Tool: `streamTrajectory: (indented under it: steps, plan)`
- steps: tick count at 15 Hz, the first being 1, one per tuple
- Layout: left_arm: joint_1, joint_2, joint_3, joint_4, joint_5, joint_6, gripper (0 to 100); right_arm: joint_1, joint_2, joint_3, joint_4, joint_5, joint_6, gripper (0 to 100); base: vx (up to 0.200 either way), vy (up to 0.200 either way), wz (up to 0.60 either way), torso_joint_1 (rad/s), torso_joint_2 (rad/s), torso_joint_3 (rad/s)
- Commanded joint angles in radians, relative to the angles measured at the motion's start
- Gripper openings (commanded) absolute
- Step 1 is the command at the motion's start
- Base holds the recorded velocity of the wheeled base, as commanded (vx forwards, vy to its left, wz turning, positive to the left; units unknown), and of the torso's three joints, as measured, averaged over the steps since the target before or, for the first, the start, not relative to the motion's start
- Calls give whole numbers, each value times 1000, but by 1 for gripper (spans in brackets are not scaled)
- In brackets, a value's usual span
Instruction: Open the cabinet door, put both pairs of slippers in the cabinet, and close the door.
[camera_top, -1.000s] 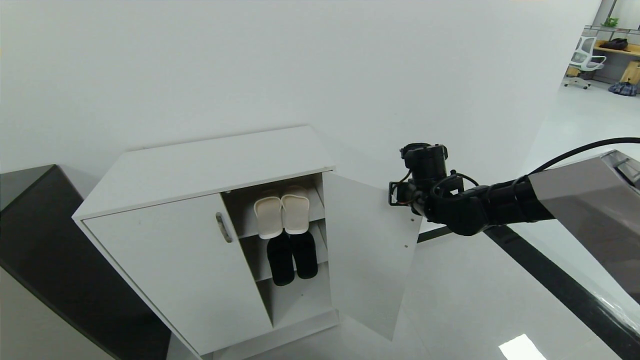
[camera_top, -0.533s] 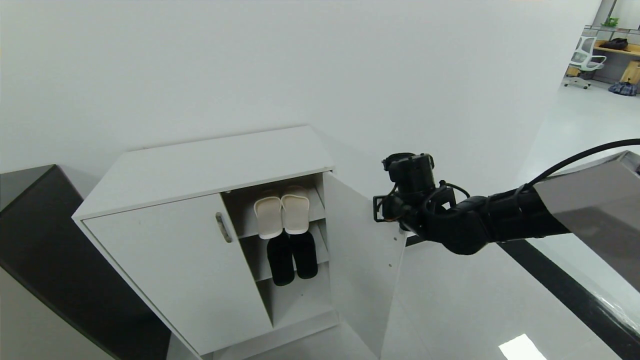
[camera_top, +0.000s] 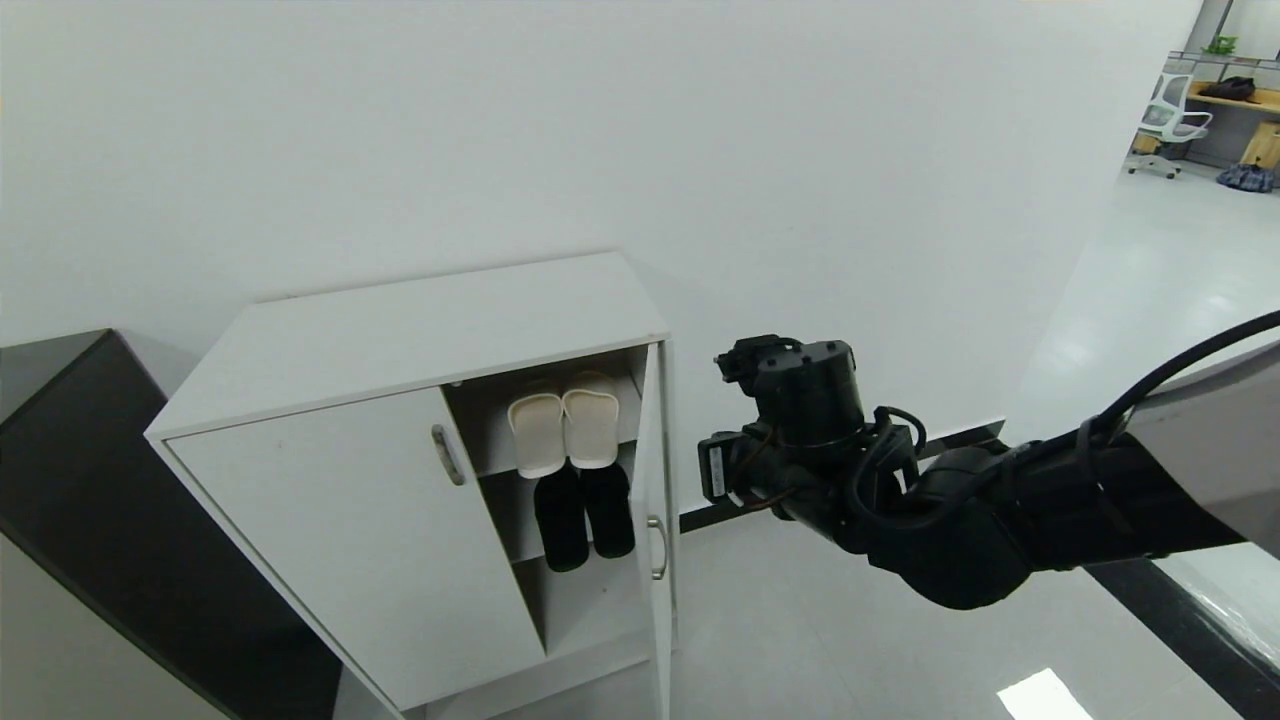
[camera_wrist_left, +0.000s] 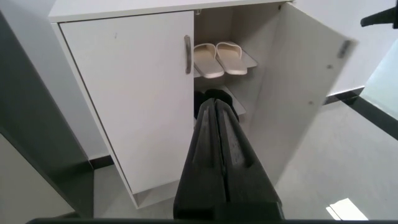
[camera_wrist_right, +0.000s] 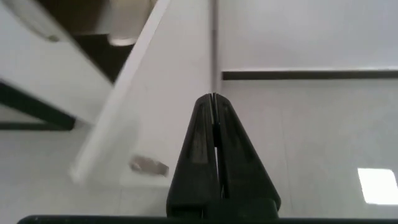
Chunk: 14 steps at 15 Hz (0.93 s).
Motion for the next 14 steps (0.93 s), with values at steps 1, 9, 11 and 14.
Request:
streamTrajectory:
  steps: [1, 9, 11, 14]
  plan:
    - [1, 1, 0, 0, 0, 0, 0, 6, -33, 61, -46, 13, -31, 0, 0, 0, 0, 0, 0, 0]
    - [1, 1, 0, 0, 0, 0, 0, 37, -24, 176, -230, 64, -126, 0, 0, 0, 0, 0, 0, 0]
    - [1, 1, 0, 0, 0, 0, 0, 42, -24, 183, -234, 64, -137, 0, 0, 0, 300, 1, -1, 4]
    - [1, 1, 0, 0, 0, 0, 0, 51, -10, 187, -234, 64, -137, 0, 0, 0, 600, 69, -155, -82]
